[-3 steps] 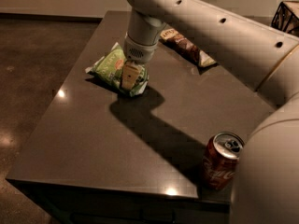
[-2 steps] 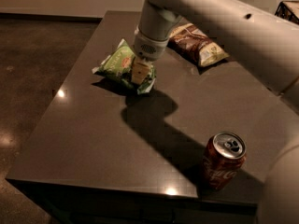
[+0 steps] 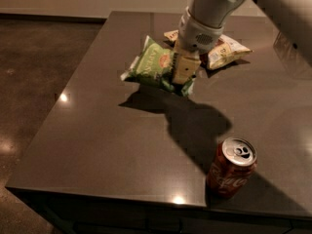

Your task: Move green jalapeno chip bag near coke can

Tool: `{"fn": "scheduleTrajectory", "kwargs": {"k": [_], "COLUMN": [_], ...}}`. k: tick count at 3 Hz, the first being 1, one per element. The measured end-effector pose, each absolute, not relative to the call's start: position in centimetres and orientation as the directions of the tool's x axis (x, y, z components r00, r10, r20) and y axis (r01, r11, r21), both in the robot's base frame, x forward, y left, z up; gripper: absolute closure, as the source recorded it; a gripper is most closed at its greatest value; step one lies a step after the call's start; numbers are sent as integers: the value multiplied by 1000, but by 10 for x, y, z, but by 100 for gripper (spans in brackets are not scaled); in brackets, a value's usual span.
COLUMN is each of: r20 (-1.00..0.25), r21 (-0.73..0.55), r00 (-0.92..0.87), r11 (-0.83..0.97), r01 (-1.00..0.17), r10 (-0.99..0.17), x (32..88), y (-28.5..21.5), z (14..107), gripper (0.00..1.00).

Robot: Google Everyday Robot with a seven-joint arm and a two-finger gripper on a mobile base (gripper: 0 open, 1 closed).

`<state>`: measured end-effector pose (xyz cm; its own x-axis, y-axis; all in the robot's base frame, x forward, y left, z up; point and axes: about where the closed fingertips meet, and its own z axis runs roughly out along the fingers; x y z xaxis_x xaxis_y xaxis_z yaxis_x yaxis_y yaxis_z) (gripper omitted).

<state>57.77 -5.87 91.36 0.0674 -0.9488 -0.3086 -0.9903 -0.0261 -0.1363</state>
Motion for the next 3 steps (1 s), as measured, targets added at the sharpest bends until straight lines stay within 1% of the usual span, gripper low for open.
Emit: {"fn": "scheduleTrajectory", "kwargs": {"k": [1,3], "r20": [-251,-146], "r21": [-129,-147], "r00": [189,437], "r11": [-160,-417], "r01": [-979,-897], "r10": [-949,-888], "x": [565,527], "y": [-99,-143], "z": [918,909], "gripper": [100,100]}}
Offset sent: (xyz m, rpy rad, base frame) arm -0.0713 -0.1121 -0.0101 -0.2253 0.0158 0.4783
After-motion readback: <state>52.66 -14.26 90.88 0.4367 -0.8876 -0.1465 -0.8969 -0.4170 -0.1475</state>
